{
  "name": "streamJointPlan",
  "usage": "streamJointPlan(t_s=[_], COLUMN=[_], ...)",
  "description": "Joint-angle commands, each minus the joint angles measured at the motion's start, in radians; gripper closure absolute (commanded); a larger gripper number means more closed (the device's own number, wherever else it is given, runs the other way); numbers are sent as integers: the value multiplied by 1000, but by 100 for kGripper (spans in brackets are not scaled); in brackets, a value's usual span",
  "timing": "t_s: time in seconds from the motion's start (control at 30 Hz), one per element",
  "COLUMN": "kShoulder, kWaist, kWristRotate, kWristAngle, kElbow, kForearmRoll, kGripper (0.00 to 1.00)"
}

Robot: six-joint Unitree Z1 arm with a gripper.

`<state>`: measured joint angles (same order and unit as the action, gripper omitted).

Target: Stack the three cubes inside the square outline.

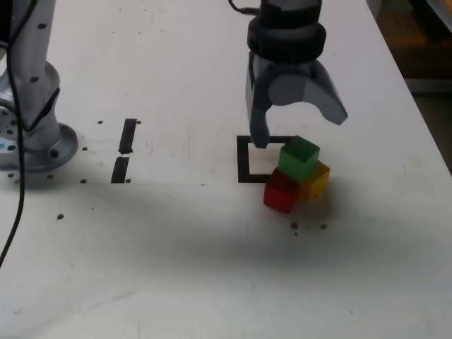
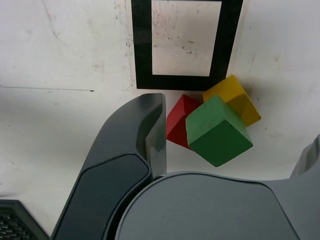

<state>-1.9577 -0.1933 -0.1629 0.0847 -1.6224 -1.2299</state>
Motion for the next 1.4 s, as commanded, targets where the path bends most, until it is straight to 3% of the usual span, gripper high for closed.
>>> streamJointPlan(t_s=[0.0, 0.3, 0.7, 0.93, 1.13, 1.37], kShoulder=[-7, -41, -76, -79, -80, -81], kWaist=[-2, -3, -3, -3, -3, -3], kWristRotate=[-1, -9, -16, -30, -49, -67], kWristAngle=[12, 57, 85, 94, 105, 100], kElbow=[-7, -14, -8, 21, 44, 61], kForearmRoll=[6, 43, 77, 79, 79, 98], kGripper=[3, 4, 4, 10, 21, 49])
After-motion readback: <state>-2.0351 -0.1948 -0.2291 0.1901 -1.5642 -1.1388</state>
